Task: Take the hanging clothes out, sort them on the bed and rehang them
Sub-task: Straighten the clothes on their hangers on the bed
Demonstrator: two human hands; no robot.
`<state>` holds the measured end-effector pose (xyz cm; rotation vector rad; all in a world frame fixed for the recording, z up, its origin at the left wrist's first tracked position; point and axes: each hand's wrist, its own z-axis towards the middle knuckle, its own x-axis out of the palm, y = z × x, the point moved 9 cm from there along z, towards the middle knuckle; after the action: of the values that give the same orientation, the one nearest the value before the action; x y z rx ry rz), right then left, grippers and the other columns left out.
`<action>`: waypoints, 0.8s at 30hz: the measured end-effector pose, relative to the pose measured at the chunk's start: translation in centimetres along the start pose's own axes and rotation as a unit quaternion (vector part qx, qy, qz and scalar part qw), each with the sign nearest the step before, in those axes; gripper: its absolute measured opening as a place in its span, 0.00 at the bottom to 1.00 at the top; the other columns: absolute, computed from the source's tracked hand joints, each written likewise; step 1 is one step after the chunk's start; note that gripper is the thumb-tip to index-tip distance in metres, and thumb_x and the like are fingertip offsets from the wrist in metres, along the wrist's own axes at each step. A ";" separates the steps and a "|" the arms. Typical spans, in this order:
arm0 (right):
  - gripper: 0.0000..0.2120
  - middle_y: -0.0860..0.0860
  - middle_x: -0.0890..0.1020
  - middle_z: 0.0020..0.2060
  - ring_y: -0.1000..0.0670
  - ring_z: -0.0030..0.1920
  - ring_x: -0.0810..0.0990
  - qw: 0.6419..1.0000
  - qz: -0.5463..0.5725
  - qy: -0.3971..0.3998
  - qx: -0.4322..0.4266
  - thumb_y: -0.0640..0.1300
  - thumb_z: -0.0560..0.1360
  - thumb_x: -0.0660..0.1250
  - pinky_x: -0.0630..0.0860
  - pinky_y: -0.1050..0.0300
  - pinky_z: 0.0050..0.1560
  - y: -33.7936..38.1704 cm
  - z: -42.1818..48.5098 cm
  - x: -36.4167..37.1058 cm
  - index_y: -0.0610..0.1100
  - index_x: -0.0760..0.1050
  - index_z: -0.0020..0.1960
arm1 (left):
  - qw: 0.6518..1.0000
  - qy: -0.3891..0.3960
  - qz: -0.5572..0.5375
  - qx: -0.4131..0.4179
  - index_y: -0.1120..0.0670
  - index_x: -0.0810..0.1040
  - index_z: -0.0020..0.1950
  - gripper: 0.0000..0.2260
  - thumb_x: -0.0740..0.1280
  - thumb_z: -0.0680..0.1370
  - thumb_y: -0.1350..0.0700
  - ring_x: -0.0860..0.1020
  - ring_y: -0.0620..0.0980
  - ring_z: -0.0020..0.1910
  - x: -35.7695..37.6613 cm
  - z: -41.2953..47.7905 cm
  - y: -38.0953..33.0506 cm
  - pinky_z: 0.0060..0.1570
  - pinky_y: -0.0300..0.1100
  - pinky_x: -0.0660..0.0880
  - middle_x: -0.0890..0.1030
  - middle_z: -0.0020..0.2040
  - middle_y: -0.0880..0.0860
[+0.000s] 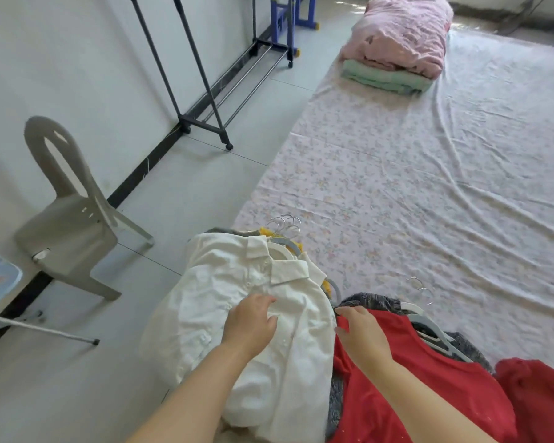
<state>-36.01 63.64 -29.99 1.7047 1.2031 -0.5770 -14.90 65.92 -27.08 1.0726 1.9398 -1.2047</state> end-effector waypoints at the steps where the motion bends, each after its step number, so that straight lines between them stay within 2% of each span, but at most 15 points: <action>1: 0.20 0.50 0.74 0.60 0.48 0.62 0.72 1.000 0.000 0.004 0.007 0.45 0.74 0.65 0.70 0.53 0.59 1.6 0.5 0.8 0.49 0.71 0.66 | 1.000 0.005 0.001 0.003 0.48 0.69 0.67 0.17 0.60 0.77 0.52 0.69 0.47 0.64 -0.9 0.7 1.6 0.59 0.41 0.64 0.71 0.65 0.47; 6: 0.19 0.50 0.71 0.64 0.50 0.64 0.70 1.000 -0.003 0.013 0.015 0.46 0.76 0.64 0.69 0.56 0.62 8.9 4.1 4.3 0.49 0.70 0.67 | 1.000 0.013 0.002 0.016 0.48 0.68 0.67 0.18 0.60 0.78 0.52 0.68 0.47 0.65 -4.7 4.3 8.3 0.60 0.41 0.64 0.70 0.66 0.47; 10: 0.19 0.50 0.72 0.64 0.51 0.62 0.73 0.999 0.011 0.021 0.034 0.44 0.76 0.63 0.68 0.61 0.59 11.6 7.4 6.1 0.47 0.70 0.67 | 1.000 0.025 -0.003 0.016 0.48 0.66 0.69 0.18 0.59 0.78 0.51 0.67 0.46 0.66 -5.6 6.7 11.6 0.60 0.41 0.62 0.68 0.68 0.46; 17: 0.19 0.46 0.70 0.66 0.47 0.64 0.70 0.996 0.036 0.019 0.074 0.43 0.78 0.61 0.70 0.52 0.61 11.2 14.9 8.1 0.45 0.67 0.68 | 0.999 0.041 -0.013 0.033 0.47 0.65 0.69 0.19 0.59 0.79 0.51 0.66 0.46 0.66 -3.4 10.8 12.6 0.62 0.40 0.61 0.68 0.68 0.45; 21: 0.20 0.45 0.70 0.66 0.44 0.65 0.68 0.996 0.029 0.008 0.087 0.44 0.78 0.60 0.68 0.50 0.63 10.3 19.3 9.6 0.44 0.65 0.69 | 0.998 0.049 -0.011 0.043 0.47 0.65 0.69 0.19 0.59 0.79 0.52 0.67 0.46 0.65 -1.2 13.1 12.6 0.63 0.39 0.61 0.69 0.67 0.45; 24: 0.21 0.45 0.71 0.65 0.43 0.65 0.68 0.995 0.026 0.000 0.098 0.40 0.77 0.58 0.68 0.50 0.61 9.4 21.7 10.7 0.44 0.66 0.69 | 0.997 0.053 -0.005 0.051 0.47 0.66 0.68 0.18 0.59 0.78 0.51 0.68 0.46 0.64 0.4 14.5 12.7 0.60 0.39 0.62 0.69 0.65 0.45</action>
<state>-20.22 48.64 -44.19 1.8957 1.1276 -0.6814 -2.93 56.10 -38.52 1.2015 1.9833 -1.2887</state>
